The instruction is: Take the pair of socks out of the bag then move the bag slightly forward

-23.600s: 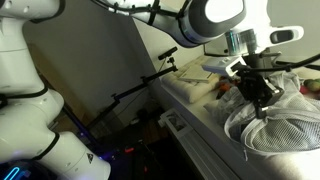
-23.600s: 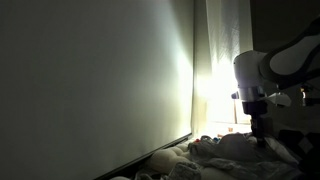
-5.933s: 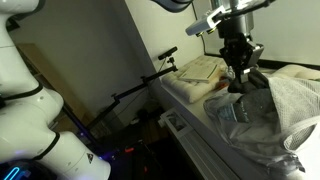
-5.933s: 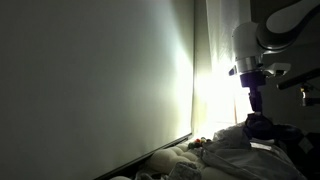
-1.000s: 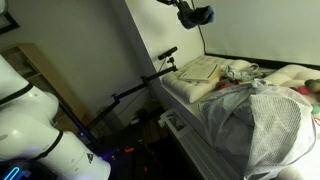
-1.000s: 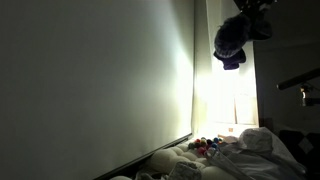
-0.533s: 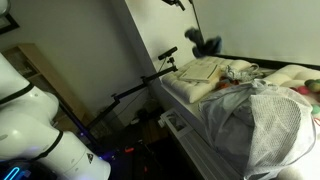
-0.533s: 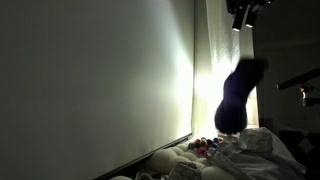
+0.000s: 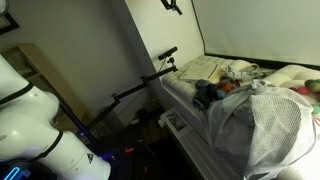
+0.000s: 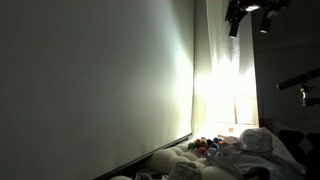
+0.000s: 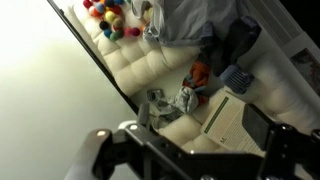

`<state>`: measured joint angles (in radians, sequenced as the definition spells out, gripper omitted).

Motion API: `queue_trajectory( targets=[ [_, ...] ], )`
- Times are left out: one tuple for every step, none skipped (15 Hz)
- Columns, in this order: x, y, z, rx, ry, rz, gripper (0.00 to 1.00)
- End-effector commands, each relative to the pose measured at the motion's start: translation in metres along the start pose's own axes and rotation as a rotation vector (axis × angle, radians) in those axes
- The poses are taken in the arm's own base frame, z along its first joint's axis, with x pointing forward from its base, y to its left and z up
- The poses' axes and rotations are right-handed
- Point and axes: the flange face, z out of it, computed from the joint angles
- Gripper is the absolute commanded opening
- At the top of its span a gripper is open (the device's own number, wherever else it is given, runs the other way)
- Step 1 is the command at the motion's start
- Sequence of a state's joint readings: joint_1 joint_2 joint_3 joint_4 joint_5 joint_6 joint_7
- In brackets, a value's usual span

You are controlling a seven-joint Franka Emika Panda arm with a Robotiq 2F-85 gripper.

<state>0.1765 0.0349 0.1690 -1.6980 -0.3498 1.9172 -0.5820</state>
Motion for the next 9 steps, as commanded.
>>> queue_trajectory(
  targets=[
    [-0.048,0.003,0.018,0.01,-0.094,0.089,1.0],
    [-0.063,0.008,0.029,0.014,-0.127,0.147,1.0],
    [-0.078,0.011,0.04,0.038,-0.155,0.181,1.0],
    [-0.094,0.015,0.052,0.054,-0.189,0.219,1.0],
    [-0.106,0.018,0.064,0.075,-0.214,0.24,1.0],
    [-0.118,0.021,0.077,0.1,-0.242,0.262,1.0],
    [-0.128,0.023,0.089,0.121,-0.267,0.277,1.0],
    [-0.137,0.024,0.101,0.142,-0.293,0.297,1.0],
    [-0.144,0.024,0.112,0.163,-0.307,0.303,1.0]
  ],
)
